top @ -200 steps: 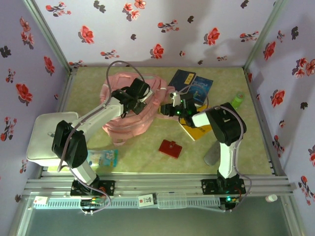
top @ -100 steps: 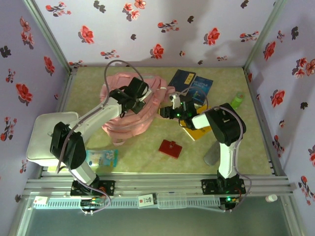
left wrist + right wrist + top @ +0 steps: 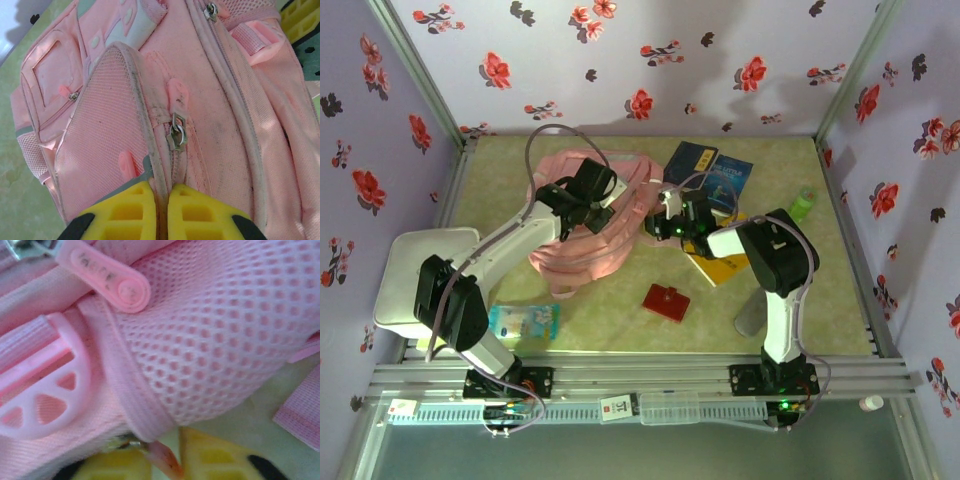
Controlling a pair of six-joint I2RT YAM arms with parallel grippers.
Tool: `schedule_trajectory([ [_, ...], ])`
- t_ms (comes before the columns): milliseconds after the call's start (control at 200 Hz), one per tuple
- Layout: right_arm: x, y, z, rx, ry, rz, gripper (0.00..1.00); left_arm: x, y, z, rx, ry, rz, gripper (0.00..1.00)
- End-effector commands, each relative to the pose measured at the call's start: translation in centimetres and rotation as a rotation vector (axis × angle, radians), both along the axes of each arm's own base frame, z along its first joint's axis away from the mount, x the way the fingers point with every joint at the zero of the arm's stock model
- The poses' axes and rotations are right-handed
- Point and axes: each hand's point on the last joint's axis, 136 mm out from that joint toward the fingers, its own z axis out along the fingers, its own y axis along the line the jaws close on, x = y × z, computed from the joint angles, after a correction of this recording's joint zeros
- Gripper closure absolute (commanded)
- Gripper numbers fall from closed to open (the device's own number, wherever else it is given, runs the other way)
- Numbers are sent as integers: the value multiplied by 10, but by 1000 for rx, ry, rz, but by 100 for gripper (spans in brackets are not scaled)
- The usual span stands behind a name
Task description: Pack books, pencil case, and school supplies into a backpack
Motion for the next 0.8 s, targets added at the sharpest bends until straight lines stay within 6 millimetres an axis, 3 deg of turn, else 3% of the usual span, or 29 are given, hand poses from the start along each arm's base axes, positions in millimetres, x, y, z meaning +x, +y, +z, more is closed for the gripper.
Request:
schedule_trajectory([
  [0,-10,0,15,-20,-58,26,90,18,-10,39,-120,-115,22,93],
  [120,-20,-5,14,-49,-78,26,96,26,-12,36,-143,-106,61,93],
  [370,-36,-8,17,-74,-91,36,99,40,-21,18,-165,-59,124,93],
  [795,-87,26,8,-58,-39,104,96,61,-38,-17,-202,23,230,95],
])
